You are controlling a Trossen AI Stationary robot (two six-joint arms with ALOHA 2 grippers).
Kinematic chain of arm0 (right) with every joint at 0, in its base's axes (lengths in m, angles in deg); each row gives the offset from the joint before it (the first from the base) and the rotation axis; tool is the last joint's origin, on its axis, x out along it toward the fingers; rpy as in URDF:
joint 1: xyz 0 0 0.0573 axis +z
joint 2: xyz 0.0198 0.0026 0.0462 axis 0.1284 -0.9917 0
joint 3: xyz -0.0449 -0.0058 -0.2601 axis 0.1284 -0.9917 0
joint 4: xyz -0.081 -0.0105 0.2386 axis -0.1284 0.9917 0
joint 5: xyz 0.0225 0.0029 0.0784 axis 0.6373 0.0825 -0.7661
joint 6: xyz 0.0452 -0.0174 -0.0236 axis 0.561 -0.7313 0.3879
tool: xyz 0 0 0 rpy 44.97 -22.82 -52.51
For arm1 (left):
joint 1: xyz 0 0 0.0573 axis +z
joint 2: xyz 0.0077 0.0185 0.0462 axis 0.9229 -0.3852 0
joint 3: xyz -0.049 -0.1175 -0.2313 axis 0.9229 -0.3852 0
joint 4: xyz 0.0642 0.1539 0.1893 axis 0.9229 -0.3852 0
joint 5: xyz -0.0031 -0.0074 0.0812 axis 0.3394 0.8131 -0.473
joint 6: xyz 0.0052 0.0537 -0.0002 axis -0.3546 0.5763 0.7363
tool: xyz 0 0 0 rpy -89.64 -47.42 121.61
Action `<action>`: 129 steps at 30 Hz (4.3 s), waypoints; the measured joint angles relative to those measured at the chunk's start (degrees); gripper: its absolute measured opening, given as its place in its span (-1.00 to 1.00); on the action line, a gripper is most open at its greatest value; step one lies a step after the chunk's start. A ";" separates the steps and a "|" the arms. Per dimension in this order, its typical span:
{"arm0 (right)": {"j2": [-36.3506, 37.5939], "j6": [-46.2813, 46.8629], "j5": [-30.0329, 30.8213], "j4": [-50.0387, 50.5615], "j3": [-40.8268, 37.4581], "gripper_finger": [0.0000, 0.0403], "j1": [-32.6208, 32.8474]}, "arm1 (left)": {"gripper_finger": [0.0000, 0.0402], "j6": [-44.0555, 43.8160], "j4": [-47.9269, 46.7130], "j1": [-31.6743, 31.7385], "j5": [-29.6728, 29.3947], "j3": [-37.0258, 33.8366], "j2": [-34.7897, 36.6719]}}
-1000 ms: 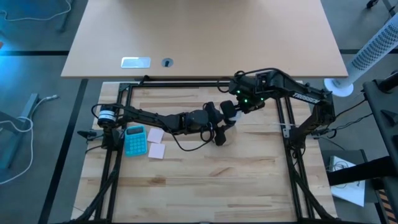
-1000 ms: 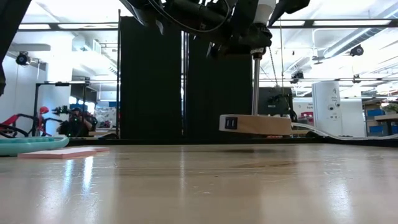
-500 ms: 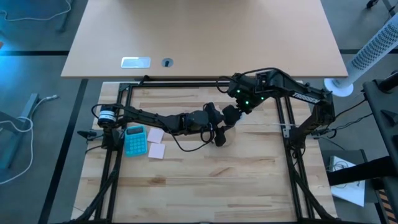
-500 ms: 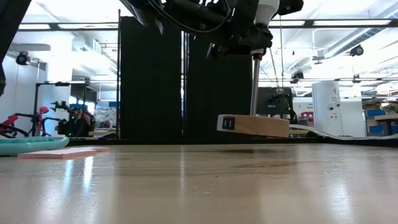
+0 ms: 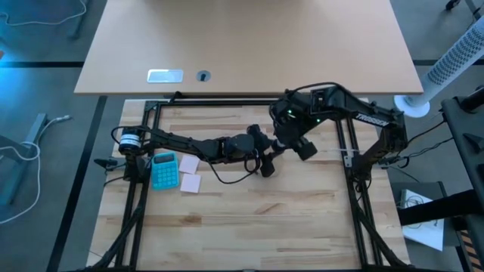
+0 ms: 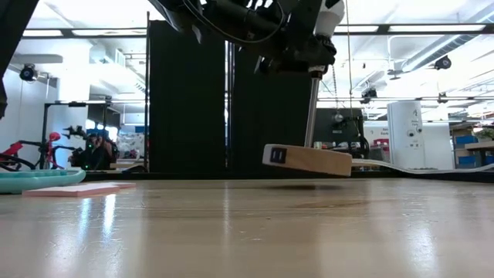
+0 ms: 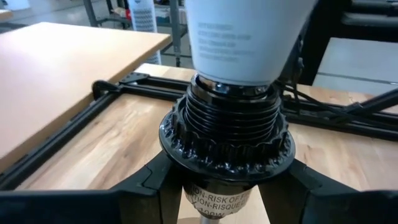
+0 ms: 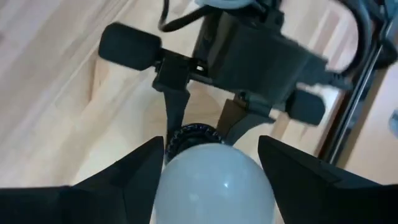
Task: Screw lightbulb
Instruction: Remove the lightbulb from the lamp
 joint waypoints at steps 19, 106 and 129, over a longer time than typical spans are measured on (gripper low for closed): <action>0.44 75.02 1.21 5.52 7.83 0.54 -0.07 | -0.20 1.05 -0.62 0.26 -1.43 0.02 0.15; -4.37 31.31 1.23 7.91 5.88 0.33 -0.40 | -0.20 0.78 -0.18 -0.06 -3.58 0.02 0.00; -4.33 0.39 1.36 7.92 5.63 0.27 0.04 | -0.21 2.34 -0.18 -0.56 -2.72 0.02 0.00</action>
